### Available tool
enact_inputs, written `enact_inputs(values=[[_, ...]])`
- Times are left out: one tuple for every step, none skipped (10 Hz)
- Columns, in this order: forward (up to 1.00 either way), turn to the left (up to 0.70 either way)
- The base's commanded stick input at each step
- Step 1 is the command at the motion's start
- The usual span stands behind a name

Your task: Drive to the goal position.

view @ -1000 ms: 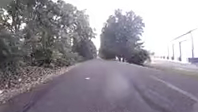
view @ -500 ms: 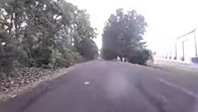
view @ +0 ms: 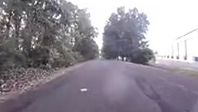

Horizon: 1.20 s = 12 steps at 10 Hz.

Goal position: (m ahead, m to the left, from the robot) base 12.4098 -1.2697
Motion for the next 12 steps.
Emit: enact_inputs(values=[[1.0,0.0],[1.0,0.0],[1.0,0.0],[1.0,0.0],[1.0,0.0],[1.0,0.0],[1.0,0.0],[1.0,0.0],[1.0,0.0],[1.0,0.0],[1.0,0.0],[1.0,0.0]])
